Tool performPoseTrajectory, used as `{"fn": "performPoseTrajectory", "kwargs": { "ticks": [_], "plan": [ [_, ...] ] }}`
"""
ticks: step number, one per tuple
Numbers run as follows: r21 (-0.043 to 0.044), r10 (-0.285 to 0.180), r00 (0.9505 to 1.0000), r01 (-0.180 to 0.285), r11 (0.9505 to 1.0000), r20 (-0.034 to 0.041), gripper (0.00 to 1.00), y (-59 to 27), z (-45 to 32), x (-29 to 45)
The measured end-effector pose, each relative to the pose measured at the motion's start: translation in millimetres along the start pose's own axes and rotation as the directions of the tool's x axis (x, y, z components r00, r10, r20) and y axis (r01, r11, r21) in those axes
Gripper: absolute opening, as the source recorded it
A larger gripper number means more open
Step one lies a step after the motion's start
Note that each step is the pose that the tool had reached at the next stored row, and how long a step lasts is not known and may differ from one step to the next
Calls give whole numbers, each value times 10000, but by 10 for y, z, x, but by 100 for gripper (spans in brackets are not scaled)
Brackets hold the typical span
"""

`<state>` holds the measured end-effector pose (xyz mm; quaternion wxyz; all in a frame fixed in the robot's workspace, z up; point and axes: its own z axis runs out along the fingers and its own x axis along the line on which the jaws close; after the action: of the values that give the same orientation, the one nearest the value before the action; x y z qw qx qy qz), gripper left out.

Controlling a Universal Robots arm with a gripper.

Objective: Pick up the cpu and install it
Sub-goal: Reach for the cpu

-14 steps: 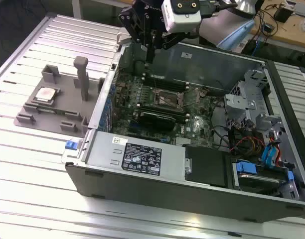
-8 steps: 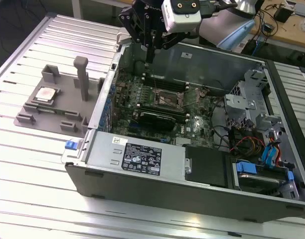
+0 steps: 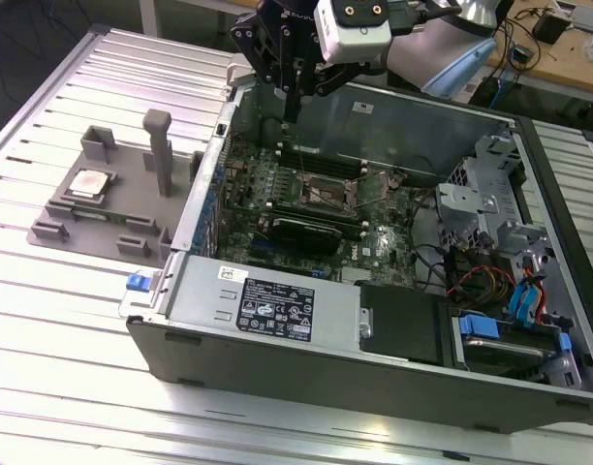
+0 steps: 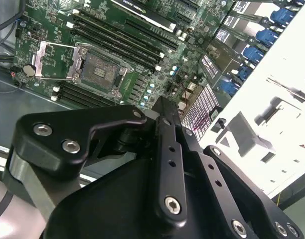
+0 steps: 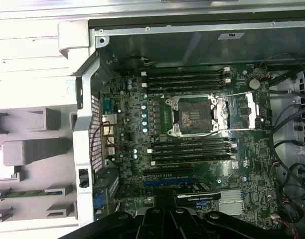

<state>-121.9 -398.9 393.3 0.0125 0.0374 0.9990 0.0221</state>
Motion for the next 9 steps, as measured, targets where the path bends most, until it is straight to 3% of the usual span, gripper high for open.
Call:
{"fn": "performPoseTrajectory", "kwargs": {
  "ticks": [4,9],
  "plan": [
    [0,1,10000,-1,10000,0,11,0,0,11],
    [-1,0,10000,0,10000,0,11,-5,-2,89]
  ]
}}
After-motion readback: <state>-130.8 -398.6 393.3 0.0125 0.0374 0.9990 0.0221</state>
